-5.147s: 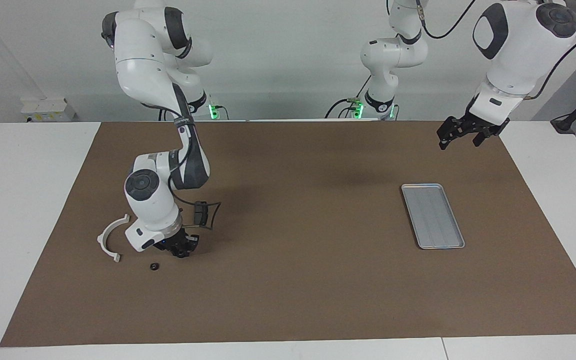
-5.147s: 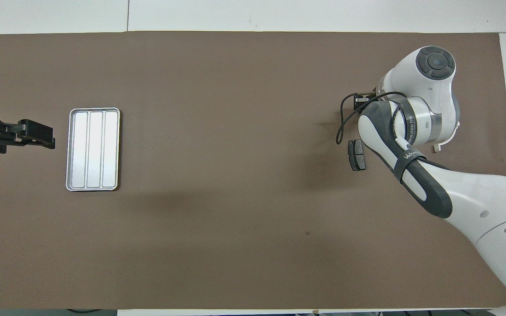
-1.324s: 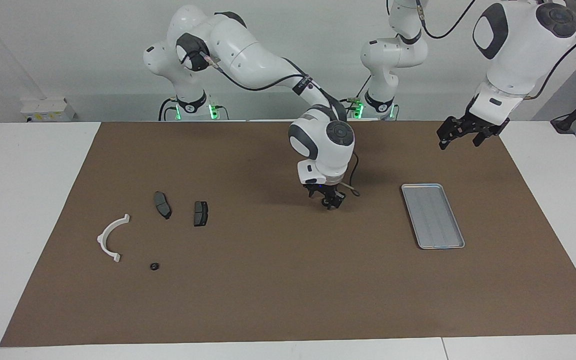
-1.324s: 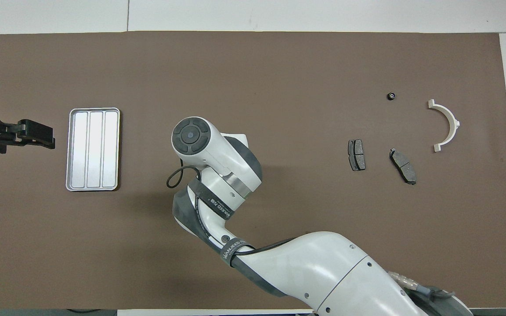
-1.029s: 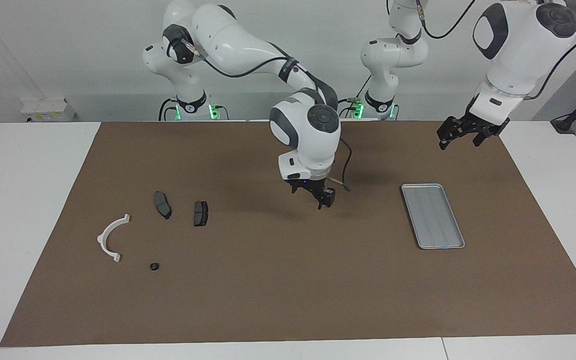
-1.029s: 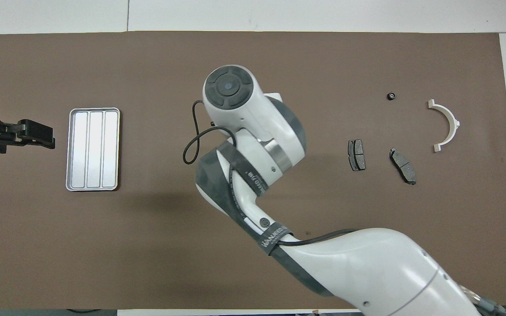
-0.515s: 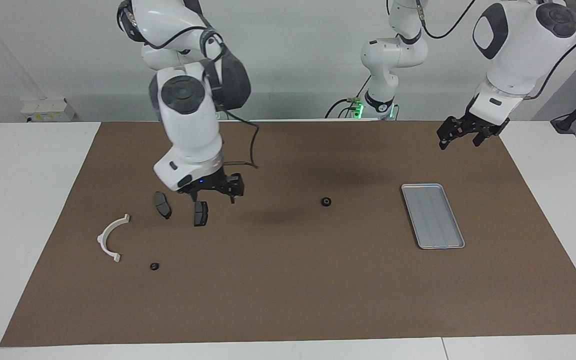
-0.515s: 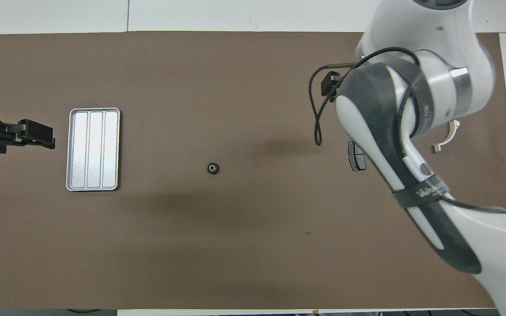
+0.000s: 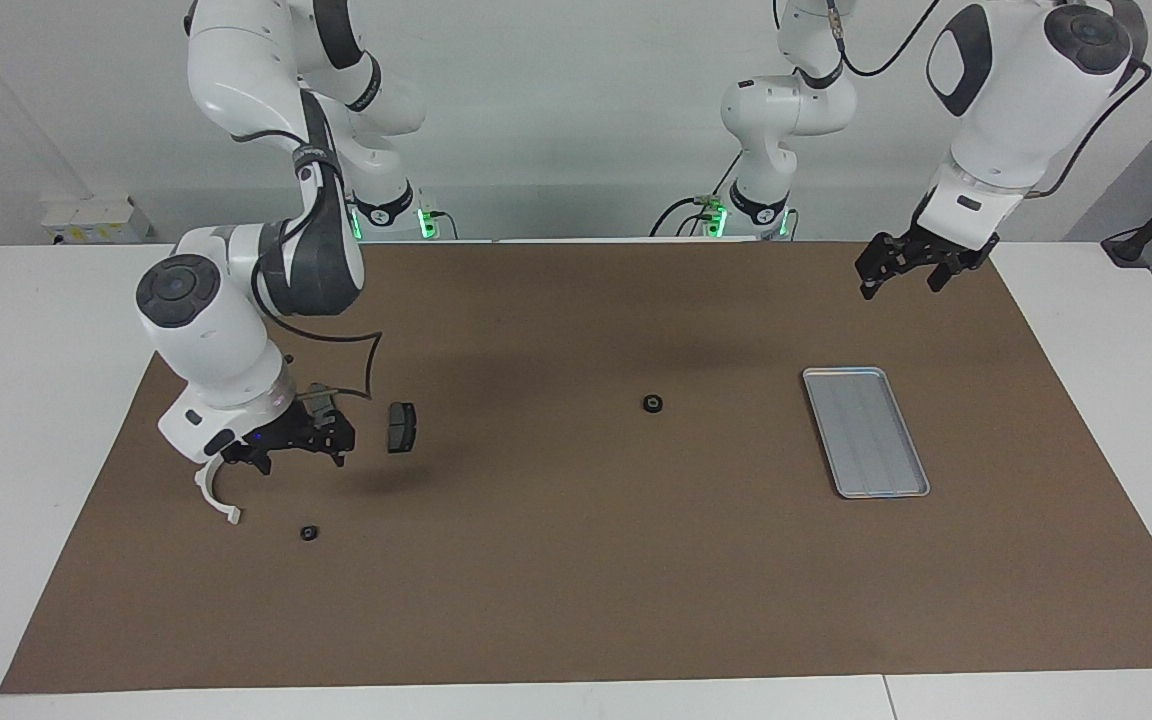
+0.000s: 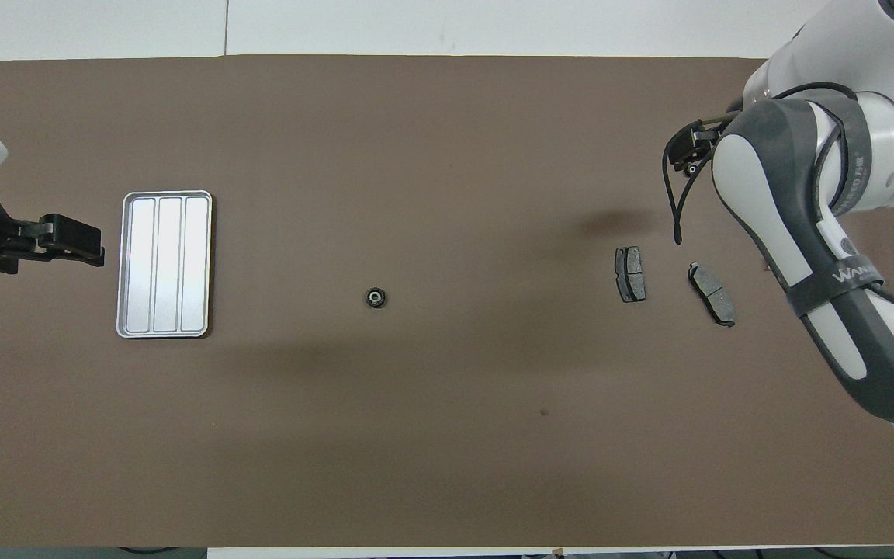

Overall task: Pick bearing gear from pile to tray
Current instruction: 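Withdraw the right gripper while the left gripper reaches toward the bearing, then grasp the black bearing at mid-table with the left gripper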

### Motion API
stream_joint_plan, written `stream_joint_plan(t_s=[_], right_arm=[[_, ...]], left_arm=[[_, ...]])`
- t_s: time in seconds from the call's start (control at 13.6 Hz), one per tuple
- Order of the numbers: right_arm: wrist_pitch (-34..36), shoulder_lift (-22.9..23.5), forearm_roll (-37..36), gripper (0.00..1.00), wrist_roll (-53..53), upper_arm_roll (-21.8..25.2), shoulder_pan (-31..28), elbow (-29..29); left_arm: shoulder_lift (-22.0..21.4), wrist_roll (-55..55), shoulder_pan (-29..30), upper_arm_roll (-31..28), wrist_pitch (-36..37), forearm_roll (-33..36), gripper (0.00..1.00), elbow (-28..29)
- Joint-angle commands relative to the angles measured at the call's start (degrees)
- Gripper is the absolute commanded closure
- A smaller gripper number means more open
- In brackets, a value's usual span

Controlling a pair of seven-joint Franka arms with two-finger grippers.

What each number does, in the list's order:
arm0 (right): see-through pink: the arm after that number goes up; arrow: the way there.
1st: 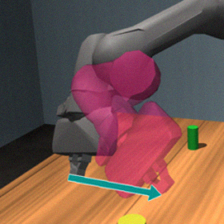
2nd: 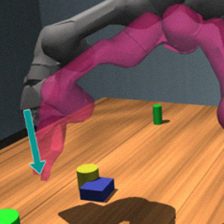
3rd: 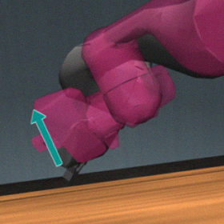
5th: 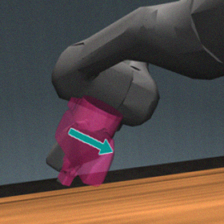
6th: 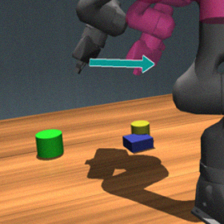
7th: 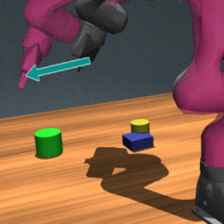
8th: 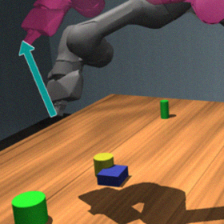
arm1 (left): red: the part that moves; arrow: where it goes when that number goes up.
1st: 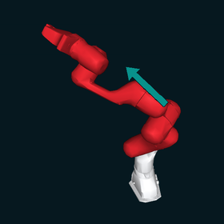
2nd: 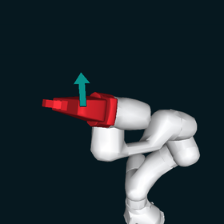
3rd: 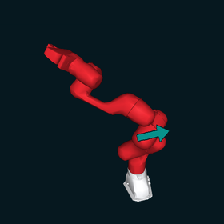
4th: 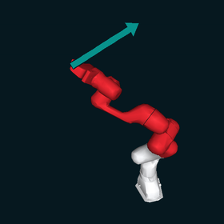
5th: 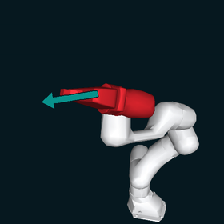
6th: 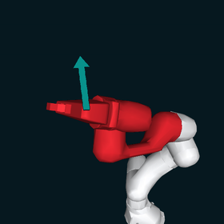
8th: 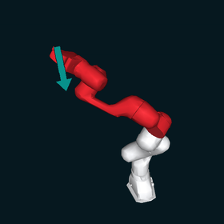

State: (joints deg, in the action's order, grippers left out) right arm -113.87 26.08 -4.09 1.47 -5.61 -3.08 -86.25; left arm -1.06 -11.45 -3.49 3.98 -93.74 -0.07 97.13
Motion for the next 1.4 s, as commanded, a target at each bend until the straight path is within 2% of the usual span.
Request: stream_joint_plan(t_s=[0.0,0.07,0.22,0.44,0.81,1.1,1.32], right_arm=[[-4.77,0.71,-0.65,0.0,0.65,-0.81,-1.31,-3.4],[-6.26,1.68,-0.91,0.0,0.64,-0.81,-2.1,-3.31],[-9.33,4.67,-1.88,0.0,0.56,-0.72,-2.37,-3.04],[-12.15,7.49,-2.5,0.0,0.21,-0.81,-2.37,-2.61],[-15.85,9.87,-2.85,0.0,0.2,-0.81,-2.46,-2.6],[-17.08,10.75,-2.94,0.0,0.2,-0.81,-2.46,-2.6],[-17.08,10.92,-2.94,0.03,0.2,-0.72,-2.37,-2.52]], left_arm=[[-0.1,-9.88,-5.54,-0.64,-5.65,-2.3,0.0,4.56],[2.44,-13.91,-8.0,-0.64,-7.32,-2.39,0.0,4.56],[6.14,-26.03,-13.18,-0.64,-15.46,-2.39,0.0,7.09],[6.24,-29.16,-17.24,-0.64,-26.73,-2.48,0.0,15.88],[19.67,-41.87,-25.75,-0.99,-37.8,-2.31,0.0,15.29],[20.74,-42.7,-26.22,-0.99,-39.15,-2.22,0.0,15.72],[20.74,-42.52,-25.87,-0.99,-39.24,-2.04,0.13,15.55]])
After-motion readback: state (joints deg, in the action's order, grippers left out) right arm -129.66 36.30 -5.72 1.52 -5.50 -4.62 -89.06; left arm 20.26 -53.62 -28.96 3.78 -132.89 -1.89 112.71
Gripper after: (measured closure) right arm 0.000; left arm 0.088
